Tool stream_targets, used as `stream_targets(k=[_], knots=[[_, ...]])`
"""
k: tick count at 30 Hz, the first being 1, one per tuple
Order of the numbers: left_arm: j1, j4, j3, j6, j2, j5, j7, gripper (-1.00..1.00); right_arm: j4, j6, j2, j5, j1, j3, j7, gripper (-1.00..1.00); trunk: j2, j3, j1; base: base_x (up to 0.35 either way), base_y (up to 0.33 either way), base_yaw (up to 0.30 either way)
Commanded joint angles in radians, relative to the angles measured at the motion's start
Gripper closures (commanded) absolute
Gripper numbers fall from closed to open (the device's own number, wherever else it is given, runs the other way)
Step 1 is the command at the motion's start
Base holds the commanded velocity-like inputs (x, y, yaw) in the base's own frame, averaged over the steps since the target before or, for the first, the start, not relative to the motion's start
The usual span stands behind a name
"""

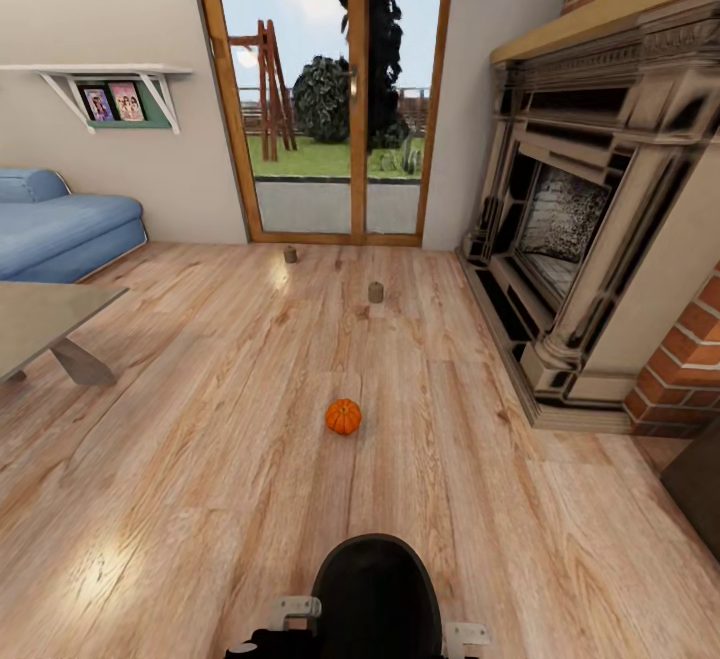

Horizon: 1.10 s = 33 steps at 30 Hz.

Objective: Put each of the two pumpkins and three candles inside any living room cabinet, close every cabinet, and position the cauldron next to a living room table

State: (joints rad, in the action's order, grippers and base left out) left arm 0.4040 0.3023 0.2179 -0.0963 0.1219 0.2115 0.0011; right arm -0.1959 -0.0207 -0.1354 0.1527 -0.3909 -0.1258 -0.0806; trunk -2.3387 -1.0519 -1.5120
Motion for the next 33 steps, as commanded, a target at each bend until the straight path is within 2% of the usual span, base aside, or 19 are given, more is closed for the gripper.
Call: stream_targets(k=[1, 5, 9, 12, 20, 23, 33], knots=[[0.0, 0.001, 0.005, -0.005, -0.001, 0.01, 0.004, -1.0, 0.001, -0.002, 0.0, 0.01, 0.0, -0.008, -0.007, -1.0, 0.0, -0.001, 0.0, 0.0, 0.0, 0.0], [0.0, -0.02, 0.005, -0.001, -0.001, 0.012, 0.009, -1.0, 0.001, -0.001, 0.0, 0.01, 0.0, -0.008, -0.007, -1.0, 0.0, -0.001, 0.0, 0.0, 0.0, 0.0], [0.001, -0.065, 0.003, 0.058, 0.0, 0.013, 0.01, -1.0, 0.001, -0.001, 0.0, 0.01, 0.0, -0.008, -0.007, -1.0, 0.0, -0.001, 0.0, 0.0, 0.0, 0.0], [0.001, -0.075, 0.003, 0.078, 0.002, 0.013, 0.011, -1.0, 0.001, -0.001, 0.0, 0.01, 0.0, -0.008, -0.007, -1.0, 0.0, -0.001, 0.0, 0.0, 0.0, 0.0], [0.001, -0.078, 0.003, 0.087, 0.003, 0.01, 0.01, -1.0, 0.001, -0.001, 0.0, 0.01, 0.0, -0.008, -0.007, -1.0, 0.0, -0.001, 0.0, 0.0, 0.0, 0.0], [0.001, -0.078, 0.003, 0.087, 0.004, 0.009, 0.01, -1.0, 0.001, -0.002, 0.0, 0.01, 0.0, -0.008, -0.007, -1.0, -0.021, -0.01, -0.011, 0.0, 0.0, 0.0], [0.001, -0.078, 0.003, 0.089, 0.004, 0.009, 0.01, -1.0, 0.001, -0.002, 0.0, 0.008, 0.0, -0.008, -0.007, -1.0, -0.021, -0.01, -0.011, 0.0, 0.0, 0.0]])
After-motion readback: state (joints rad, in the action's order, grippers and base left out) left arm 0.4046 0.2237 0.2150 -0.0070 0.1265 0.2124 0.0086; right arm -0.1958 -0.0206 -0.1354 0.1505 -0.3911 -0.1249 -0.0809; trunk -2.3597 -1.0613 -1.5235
